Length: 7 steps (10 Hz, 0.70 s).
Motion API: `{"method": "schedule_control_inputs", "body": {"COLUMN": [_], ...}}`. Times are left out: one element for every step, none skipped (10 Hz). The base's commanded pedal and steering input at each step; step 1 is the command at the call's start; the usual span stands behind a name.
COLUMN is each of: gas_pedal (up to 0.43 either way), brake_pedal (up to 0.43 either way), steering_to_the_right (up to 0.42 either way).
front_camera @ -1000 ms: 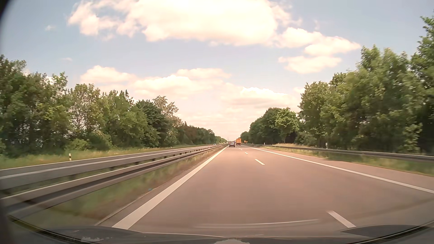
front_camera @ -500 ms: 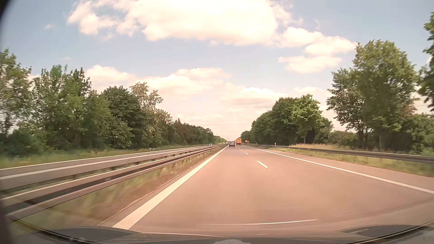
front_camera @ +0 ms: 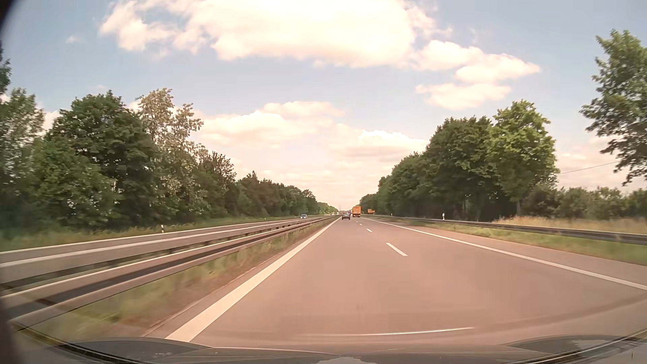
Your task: Follow the waypoints while adhering to traffic rules and regulations
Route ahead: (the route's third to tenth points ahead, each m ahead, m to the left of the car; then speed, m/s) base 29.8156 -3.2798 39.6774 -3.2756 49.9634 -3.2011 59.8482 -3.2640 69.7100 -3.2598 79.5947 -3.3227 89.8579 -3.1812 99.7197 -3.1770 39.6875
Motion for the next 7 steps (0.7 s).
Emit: {"method": "schedule_control_inputs", "body": {"gas_pedal": [0.358, 0.358, 0.358, 0.358, 0.358, 0.358, 0.358], "brake_pedal": [0.012, 0.012, 0.012, 0.012, 0.012, 0.012, 0.012], "steering_to_the_right": [-0.002, -0.002, -0.002, -0.002, -0.001, -0.001, -0.001]}}
